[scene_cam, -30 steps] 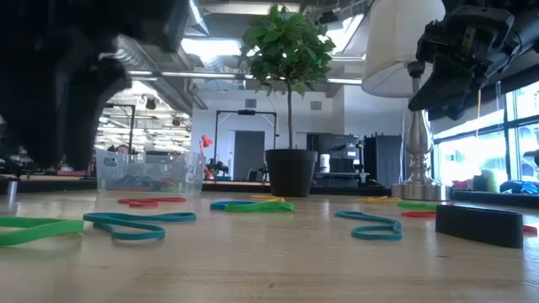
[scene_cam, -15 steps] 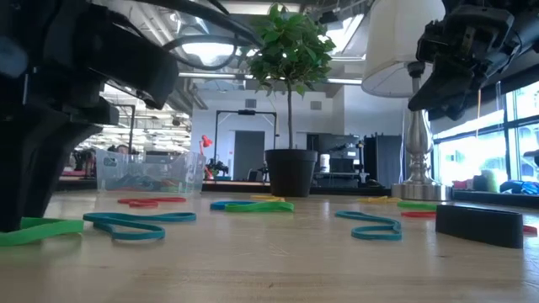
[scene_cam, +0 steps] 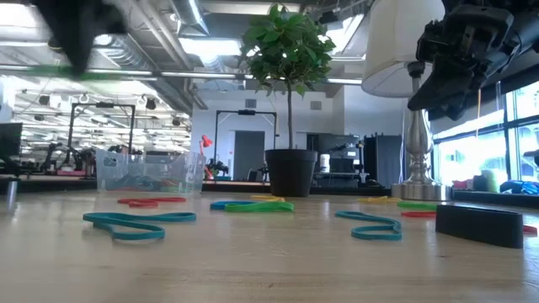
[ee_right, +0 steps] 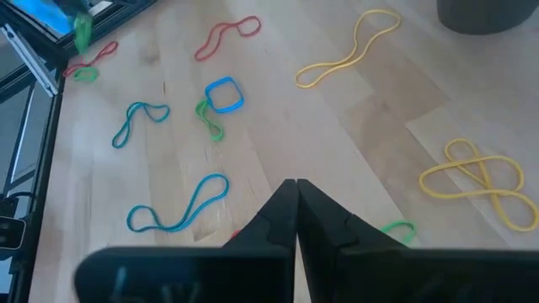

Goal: Pick and place rubber bands into bin
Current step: Put the green rubber band into the transparent bin

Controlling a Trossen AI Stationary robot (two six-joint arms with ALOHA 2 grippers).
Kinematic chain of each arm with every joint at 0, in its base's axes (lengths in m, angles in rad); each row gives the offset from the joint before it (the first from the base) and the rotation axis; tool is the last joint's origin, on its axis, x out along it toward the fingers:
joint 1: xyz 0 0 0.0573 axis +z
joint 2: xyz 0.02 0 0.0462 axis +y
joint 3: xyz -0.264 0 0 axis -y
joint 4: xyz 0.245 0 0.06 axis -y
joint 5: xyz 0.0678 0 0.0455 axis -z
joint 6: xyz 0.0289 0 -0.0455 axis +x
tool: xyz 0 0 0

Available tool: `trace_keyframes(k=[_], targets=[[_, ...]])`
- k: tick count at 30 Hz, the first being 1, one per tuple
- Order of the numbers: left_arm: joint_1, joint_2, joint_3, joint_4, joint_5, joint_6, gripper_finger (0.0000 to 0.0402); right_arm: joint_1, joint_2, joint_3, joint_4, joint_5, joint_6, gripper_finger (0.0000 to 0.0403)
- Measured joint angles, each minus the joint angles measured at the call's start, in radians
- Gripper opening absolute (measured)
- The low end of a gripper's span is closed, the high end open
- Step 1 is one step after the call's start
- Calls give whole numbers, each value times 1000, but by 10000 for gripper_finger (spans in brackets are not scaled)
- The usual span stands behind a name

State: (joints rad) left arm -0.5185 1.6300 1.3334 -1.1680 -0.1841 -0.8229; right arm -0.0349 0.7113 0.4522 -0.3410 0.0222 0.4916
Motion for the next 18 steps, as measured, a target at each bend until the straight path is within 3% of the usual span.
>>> trace_keyframes(k=[8, 18], targets=[[243, -211, 1, -129, -238, 243, 2, 0, 0, 0, 1, 8, 1, 12], [727, -232, 1, -127, -264, 798, 2, 0, 0, 0, 12, 52, 56, 12]])
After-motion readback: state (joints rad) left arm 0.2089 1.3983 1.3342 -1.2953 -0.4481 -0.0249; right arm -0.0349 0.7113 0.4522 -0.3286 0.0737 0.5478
